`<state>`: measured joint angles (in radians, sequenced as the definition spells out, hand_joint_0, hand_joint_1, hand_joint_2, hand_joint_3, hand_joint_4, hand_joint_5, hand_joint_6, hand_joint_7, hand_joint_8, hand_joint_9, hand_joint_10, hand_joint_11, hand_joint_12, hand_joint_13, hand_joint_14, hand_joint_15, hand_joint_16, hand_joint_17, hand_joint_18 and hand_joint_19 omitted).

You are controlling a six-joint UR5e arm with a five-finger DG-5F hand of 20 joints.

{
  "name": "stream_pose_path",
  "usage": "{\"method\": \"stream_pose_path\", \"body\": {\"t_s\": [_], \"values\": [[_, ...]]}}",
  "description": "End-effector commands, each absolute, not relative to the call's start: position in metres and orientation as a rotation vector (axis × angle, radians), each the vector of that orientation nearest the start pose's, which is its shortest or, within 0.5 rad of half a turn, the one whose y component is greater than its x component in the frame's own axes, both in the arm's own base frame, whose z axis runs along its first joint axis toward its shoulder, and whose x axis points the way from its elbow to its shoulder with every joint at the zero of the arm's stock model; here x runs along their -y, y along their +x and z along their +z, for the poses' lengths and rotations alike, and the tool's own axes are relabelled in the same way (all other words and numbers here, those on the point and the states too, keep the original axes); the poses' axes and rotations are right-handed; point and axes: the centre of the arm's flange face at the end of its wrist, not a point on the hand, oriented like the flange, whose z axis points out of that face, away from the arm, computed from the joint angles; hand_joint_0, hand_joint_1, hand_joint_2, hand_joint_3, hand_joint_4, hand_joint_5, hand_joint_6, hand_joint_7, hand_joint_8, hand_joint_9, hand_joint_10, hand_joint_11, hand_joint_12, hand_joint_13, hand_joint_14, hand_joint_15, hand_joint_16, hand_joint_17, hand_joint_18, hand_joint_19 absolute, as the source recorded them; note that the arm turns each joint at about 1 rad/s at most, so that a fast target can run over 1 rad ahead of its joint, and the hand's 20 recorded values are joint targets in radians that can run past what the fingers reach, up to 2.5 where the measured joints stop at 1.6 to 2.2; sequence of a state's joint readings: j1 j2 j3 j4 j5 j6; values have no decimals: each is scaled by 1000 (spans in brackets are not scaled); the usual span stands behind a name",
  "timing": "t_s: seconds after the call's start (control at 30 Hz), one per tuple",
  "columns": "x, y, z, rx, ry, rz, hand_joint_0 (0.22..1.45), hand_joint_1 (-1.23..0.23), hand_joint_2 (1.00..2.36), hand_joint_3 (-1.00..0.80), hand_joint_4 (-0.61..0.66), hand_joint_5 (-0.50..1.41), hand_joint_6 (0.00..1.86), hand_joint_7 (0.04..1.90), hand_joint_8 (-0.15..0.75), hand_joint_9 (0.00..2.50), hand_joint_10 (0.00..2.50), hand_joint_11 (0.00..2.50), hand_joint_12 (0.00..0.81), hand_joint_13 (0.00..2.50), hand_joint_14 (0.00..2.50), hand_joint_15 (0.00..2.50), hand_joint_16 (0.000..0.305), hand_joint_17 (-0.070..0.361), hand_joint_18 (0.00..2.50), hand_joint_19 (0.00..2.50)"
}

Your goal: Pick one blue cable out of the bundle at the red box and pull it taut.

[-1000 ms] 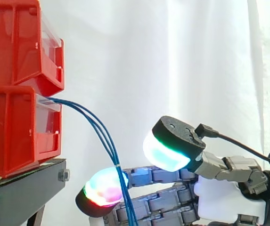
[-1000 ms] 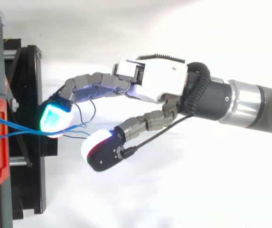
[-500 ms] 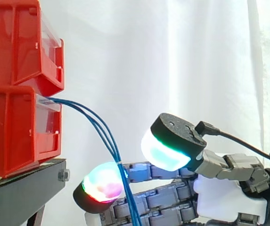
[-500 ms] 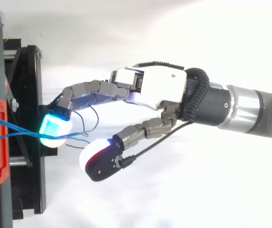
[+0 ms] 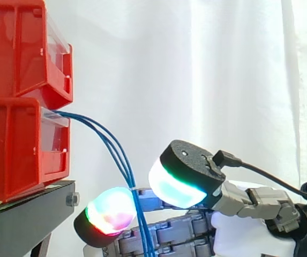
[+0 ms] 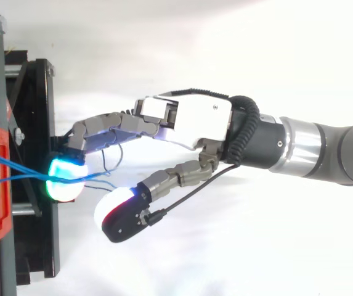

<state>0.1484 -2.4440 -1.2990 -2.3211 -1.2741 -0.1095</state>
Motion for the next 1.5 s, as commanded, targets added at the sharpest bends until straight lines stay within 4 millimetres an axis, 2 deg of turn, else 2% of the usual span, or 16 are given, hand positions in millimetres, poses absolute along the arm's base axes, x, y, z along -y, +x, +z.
{"method": "stream_pose_path", "body": {"t_s": [0.0, 0.4, 0.5, 0.97, 1.17, 1.47], "values": [[49, 780, 135, -971, 1094, 1148, 618, -754, 1002, -477, 348, -122, 502, 1056, 319, 571, 4, 166, 357, 486, 6, 180, 48, 107, 434, 219], [54, 779, 132, -971, 1114, 1152, 620, -703, 1004, -444, 335, -116, 502, 1073, 338, 716, 8, 367, 359, 588, 11, 256, 47, 106, 490, 257], [55, 781, 137, -960, 1112, 1157, 621, -698, 1003, -449, 344, -115, 502, 1068, 344, 750, 11, 409, 360, 610, 10, 282, 47, 106, 496, 272], [64, 784, 143, -986, 1152, 1152, 596, -669, 1003, -474, 356, -115, 503, 1043, 351, 782, 11, 430, 364, 638, 10, 290, 47, 106, 527, 287], [71, 784, 143, -978, 1155, 1146, 626, -683, 1005, -419, 343, -109, 502, 1083, 348, 793, 9, 434, 363, 648, 10, 286, 47, 106, 530, 284], [71, 785, 146, -967, 1141, 1150, 645, -705, 1009, -369, 273, -106, 501, 1183, 347, 788, 9, 448, 362, 656, 11, 300, 47, 106, 543, 289]]}}
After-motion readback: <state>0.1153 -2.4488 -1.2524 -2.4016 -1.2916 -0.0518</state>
